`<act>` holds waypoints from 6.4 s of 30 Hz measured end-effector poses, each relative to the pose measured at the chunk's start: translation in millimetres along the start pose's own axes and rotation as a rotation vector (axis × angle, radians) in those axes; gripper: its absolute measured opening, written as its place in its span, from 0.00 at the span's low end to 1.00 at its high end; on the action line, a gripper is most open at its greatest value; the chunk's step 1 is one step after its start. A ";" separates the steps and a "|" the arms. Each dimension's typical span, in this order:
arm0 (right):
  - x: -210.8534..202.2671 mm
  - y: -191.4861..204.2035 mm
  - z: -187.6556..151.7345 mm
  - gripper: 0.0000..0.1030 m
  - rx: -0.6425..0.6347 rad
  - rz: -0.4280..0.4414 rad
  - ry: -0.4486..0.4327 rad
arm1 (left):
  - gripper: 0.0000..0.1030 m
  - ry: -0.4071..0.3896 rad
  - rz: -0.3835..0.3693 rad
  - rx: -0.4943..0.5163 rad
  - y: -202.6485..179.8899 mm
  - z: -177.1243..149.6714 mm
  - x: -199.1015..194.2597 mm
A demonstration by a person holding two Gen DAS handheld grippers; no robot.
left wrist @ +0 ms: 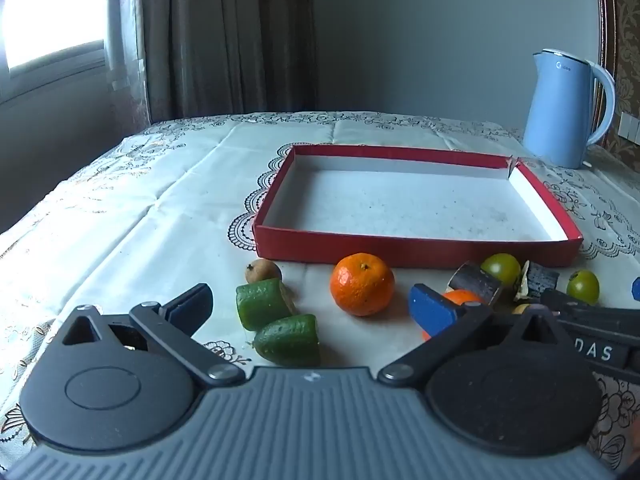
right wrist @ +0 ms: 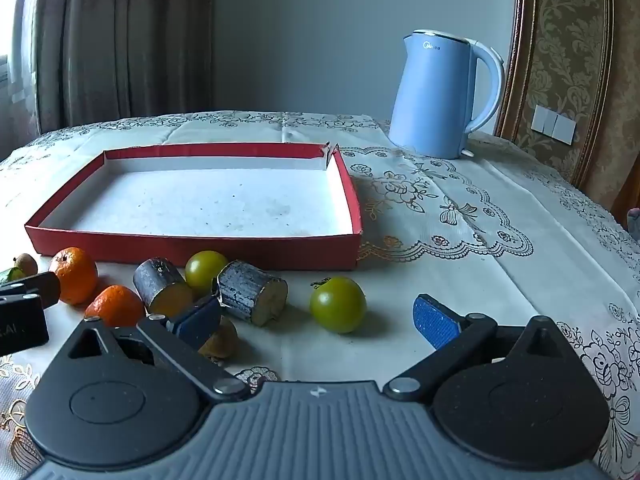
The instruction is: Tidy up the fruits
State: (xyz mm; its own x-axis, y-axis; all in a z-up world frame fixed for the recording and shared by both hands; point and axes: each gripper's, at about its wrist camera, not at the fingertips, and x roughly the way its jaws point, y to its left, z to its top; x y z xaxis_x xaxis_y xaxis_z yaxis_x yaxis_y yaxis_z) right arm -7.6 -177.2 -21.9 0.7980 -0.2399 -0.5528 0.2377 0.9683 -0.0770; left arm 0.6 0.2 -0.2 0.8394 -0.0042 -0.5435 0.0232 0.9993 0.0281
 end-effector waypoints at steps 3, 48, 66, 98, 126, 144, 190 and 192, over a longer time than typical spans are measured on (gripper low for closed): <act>1.1 0.7 -0.9 1.00 -0.001 0.004 0.012 | 1.00 0.006 0.001 0.011 -0.5 1.2 1.1; -10.1 -6.2 -1.6 1.00 0.043 0.041 -0.023 | 1.00 -0.016 -0.010 0.001 -1.9 -5.5 -1.7; -13.1 -20.4 -5.5 1.00 0.083 0.094 -0.029 | 1.00 0.002 -0.027 0.001 0.9 -11.1 2.2; -20.0 -72.3 -21.4 1.00 0.036 0.051 -0.070 | 1.00 0.005 -0.073 0.029 13.0 -24.0 2.4; 30.5 -38.8 -5.2 0.39 -0.090 0.212 -0.014 | 1.00 -0.013 -0.140 0.031 30.6 -35.5 3.3; 24.0 -54.6 0.0 0.33 -0.026 0.202 -0.051 | 1.00 0.000 -0.178 0.021 23.9 -26.8 12.8; 117.5 -12.5 63.3 0.32 -0.113 0.209 0.021 | 1.00 0.010 -0.176 0.001 26.1 -27.5 19.7; 117.6 -12.5 63.4 0.32 -0.114 0.208 0.020 | 1.00 0.010 -0.176 -0.001 26.0 -27.6 19.7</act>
State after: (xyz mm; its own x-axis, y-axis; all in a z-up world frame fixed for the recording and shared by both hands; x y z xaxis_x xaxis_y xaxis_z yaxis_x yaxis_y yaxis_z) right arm 118.4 -222.0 -33.3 0.8116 -0.0336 -0.5832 0.0040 0.9986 -0.0520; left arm 2.8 27.0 -33.4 0.8167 -0.1791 -0.5485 0.1692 0.9832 -0.0691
